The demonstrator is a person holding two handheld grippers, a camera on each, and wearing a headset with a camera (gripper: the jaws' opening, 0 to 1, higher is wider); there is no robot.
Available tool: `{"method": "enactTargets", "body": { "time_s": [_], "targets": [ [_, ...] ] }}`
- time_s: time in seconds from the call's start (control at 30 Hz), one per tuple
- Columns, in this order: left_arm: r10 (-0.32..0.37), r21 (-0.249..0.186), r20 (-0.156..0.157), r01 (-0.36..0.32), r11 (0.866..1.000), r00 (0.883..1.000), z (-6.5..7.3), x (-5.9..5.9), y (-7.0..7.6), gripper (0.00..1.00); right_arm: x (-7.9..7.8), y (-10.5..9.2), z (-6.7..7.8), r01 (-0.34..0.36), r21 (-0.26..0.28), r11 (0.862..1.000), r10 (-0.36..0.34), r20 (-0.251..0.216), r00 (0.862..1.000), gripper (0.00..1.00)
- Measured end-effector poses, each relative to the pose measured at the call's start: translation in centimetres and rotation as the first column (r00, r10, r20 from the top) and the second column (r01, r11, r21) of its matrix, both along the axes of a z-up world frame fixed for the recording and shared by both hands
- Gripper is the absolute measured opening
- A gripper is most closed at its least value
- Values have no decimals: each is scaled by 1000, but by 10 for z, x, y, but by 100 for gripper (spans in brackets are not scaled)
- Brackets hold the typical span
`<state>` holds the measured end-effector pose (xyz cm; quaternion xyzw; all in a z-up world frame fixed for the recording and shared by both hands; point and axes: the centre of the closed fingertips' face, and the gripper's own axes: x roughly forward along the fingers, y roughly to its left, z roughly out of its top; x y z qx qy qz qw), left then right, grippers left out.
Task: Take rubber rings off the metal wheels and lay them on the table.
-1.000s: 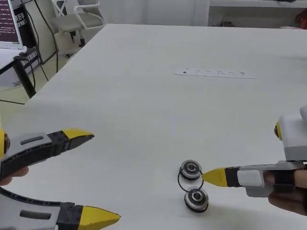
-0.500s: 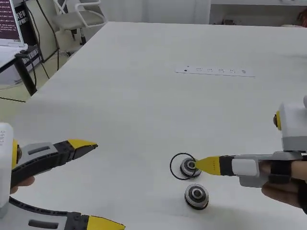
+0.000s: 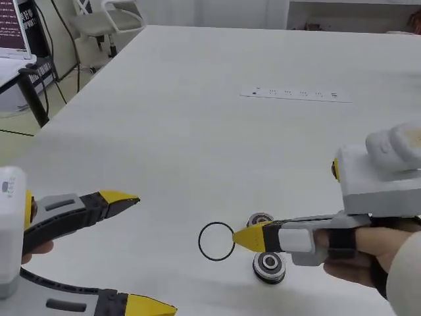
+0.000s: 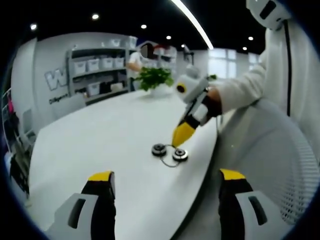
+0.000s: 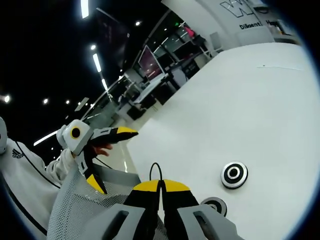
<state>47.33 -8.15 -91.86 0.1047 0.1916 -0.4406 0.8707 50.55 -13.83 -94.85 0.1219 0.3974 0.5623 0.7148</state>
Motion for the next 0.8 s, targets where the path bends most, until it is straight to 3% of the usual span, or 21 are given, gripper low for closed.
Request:
{"method": "enactTargets", "body": {
  "time_s": [0.2,0.33,0.53,0.8],
  "targets": [
    [5,-9,-8,-5,1000,1000,0,0,0,85,3,8,-13,-7,-27,1000,7,-5,1000,0],
    [0,-7,-7,0,1000,1000,0,-1,-1,84,7,6,-33,-11,-104,995,11,1,1000,0],
    [-3,-4,-14,3,1000,1000,-2,-1,-1,83,13,3,-50,-13,-155,988,13,1,1000,0],
    [1,-6,-17,-1,1000,1000,-3,-1,0,83,12,3,-58,-35,-194,980,41,24,999,0]
  ]
}}
